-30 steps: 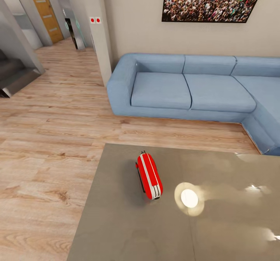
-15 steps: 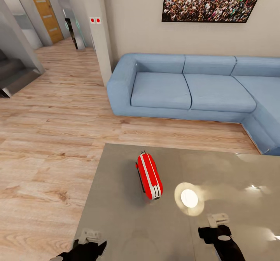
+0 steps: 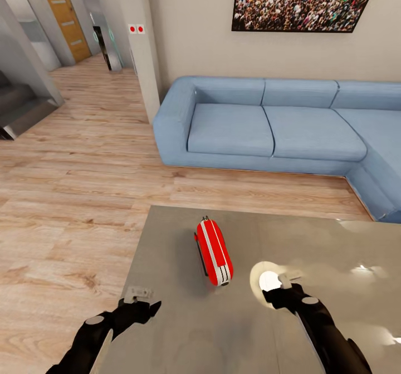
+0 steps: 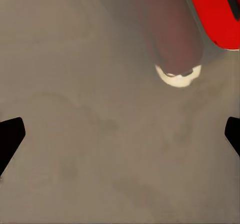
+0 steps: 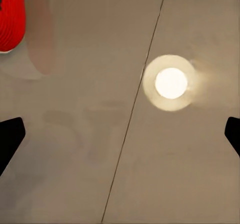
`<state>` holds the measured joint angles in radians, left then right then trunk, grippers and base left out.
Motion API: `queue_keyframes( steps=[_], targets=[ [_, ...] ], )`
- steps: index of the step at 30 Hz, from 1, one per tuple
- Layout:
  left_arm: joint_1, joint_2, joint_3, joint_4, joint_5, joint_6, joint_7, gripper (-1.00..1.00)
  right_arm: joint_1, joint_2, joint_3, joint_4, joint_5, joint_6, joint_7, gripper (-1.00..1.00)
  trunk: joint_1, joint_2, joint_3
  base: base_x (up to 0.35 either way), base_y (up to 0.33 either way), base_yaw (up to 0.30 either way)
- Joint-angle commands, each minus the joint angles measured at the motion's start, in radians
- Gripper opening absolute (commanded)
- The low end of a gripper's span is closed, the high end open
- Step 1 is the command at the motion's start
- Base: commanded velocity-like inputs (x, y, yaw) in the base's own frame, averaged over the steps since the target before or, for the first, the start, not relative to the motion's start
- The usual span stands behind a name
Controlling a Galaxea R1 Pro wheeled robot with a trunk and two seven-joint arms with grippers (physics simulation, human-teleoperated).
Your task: Turn on the radio receiver that's on the table in the living room.
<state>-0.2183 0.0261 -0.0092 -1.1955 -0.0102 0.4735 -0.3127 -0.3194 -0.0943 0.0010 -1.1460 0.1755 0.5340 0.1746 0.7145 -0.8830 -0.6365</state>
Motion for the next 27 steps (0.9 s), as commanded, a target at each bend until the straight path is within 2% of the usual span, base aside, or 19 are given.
queue_keyframes(
  steps=[1,8,27],
  targets=[
    [-0.011,0.001,0.0,0.008,0.003,-0.002,-0.001,1.0,0.0,0.001,0.0,-0.001,0.006,0.0,0.006,1.0,0.0,0.0,0.0,0.0,0.0,0.0],
    [-0.048,-0.005,0.001,0.071,0.009,-0.015,-0.003,1.0,-0.001,0.007,-0.002,0.008,0.011,-0.001,0.014,1.0,0.0,0.0,0.0,0.0,0.0,0.0],
    [-0.052,-0.009,-0.001,0.068,0.008,-0.011,-0.002,1.0,-0.001,0.01,0.001,0.009,0.008,0.002,0.029,1.0,0.0,0.0,0.0,0.0,0.0,0.0]
  ],
)
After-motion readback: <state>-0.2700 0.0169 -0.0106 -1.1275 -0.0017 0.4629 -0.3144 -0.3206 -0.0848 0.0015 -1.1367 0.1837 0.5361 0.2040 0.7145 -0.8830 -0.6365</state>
